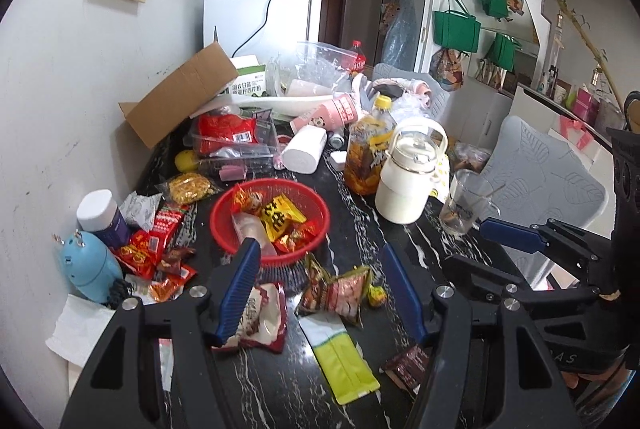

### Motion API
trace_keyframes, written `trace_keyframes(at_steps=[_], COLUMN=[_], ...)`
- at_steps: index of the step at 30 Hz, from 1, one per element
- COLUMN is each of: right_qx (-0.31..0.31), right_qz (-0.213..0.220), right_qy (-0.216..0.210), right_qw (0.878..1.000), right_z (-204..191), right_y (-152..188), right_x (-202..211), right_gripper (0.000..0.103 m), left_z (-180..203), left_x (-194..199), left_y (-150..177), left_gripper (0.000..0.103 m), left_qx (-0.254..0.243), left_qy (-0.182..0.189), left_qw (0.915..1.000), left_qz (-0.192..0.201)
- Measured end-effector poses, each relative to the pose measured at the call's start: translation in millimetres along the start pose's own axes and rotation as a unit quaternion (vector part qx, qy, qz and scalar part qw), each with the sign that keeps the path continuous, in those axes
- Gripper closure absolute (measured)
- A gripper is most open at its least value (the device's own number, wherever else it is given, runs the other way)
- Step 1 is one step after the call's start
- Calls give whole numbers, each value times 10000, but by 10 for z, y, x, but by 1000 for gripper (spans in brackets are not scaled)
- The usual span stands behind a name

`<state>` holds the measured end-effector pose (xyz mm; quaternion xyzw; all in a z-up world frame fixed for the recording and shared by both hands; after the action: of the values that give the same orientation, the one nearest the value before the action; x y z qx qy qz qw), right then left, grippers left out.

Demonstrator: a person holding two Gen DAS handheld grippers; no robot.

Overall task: Organize snacks
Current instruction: 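Move both open grippers back from the basket toward the snack packets, then grasp the green-and-white pouch with the left gripper while the right grasps the brown wafer packet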

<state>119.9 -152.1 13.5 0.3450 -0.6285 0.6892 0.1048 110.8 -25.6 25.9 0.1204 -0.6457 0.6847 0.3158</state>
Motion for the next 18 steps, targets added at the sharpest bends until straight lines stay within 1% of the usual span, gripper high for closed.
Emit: trace_keyframes(at_steps=[6,9,11,14,18], right_qx=[-210,-339,-383,-387,-471], right_qz=[-128,-133,-189,-378,-622], right_qy=[-124,-148,-146,-86,-144], right_qw=[9996,9992,9990,9985,9968], right_z=[-20,-17,-13,-13,-6], right_y=[280,395,500,686,918], right_x=[52,71,65,14,-82], right_gripper=[41,41,41,41,41], left_z=[62,82,86,100,174], left_x=[28,-7,-40,-90,-180], left_y=[263,412,490,598,742], left_gripper=[41,41,41,41,41], left_qx=[-15,-48,-8,63,9], left_qy=[77,75,138,225,248], left_qw=[9998,9995,9991,9985,9978], left_qz=[-159,-305,-403,-497,-612])
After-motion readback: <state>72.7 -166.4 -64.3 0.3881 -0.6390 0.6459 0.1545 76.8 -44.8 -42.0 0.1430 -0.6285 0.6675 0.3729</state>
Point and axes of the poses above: each gripper's, at about its wrist camera, not at the fingertips, and x roughly against the way its jaws point, z to its right, y to its underside, the point moved 7 cm from there along -x, roughly the way its jaws point, and after that the axes turned 4 degrees about y, right-handed, at the moved point
